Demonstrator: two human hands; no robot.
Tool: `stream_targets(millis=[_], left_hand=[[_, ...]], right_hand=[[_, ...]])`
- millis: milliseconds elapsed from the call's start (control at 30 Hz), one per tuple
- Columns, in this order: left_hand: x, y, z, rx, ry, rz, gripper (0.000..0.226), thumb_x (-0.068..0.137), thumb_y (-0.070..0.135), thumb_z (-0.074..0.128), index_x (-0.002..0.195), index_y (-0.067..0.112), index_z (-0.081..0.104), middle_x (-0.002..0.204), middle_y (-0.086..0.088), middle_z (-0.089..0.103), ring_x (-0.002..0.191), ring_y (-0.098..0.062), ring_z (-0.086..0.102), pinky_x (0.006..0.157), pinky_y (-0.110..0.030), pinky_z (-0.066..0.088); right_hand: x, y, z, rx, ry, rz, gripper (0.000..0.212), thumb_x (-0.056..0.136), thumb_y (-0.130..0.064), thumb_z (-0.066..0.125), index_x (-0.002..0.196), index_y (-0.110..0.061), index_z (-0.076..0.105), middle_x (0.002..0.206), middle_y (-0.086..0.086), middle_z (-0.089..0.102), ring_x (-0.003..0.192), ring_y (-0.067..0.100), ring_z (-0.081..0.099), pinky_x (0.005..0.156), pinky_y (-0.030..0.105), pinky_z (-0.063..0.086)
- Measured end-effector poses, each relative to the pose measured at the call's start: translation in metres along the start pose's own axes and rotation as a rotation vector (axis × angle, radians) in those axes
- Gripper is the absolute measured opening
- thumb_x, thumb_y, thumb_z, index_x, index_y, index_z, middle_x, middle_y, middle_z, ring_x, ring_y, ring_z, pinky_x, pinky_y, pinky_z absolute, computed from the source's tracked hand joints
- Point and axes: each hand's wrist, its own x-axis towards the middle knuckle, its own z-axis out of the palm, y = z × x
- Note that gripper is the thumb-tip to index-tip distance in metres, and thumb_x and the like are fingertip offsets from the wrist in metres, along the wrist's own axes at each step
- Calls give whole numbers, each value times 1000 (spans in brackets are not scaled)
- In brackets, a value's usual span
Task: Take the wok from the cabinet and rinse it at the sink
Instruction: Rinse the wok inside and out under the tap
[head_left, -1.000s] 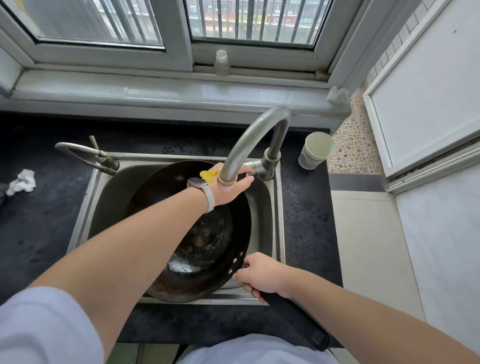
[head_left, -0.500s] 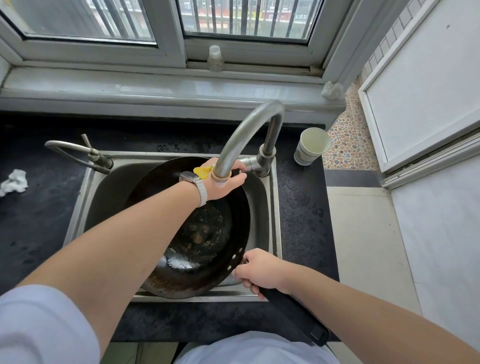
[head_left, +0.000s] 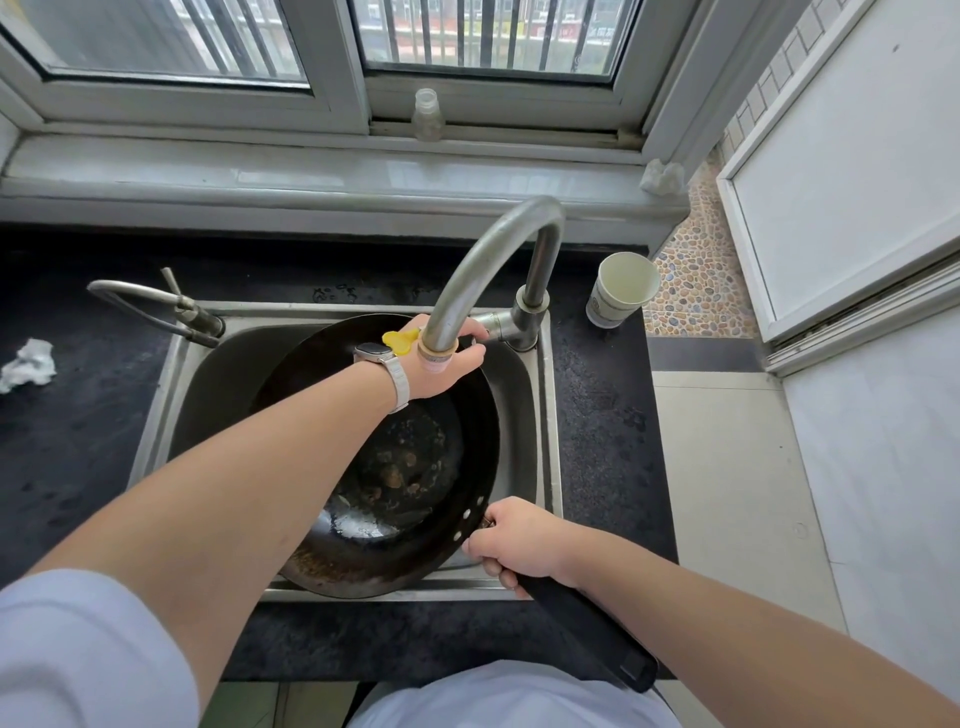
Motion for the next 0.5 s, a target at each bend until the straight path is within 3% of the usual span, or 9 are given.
stream_targets(millis=[500], left_hand=[[-5, 3, -7, -27, -29, -4, 32, 86, 61, 42, 111, 48, 58, 88, 4, 63, 70, -14, 60, 68, -40, 60]], right_hand=[[6, 4, 1, 34, -10, 10, 7, 92, -13, 55, 87, -9, 53, 59, 3, 51, 42, 14, 44, 40, 23, 42]])
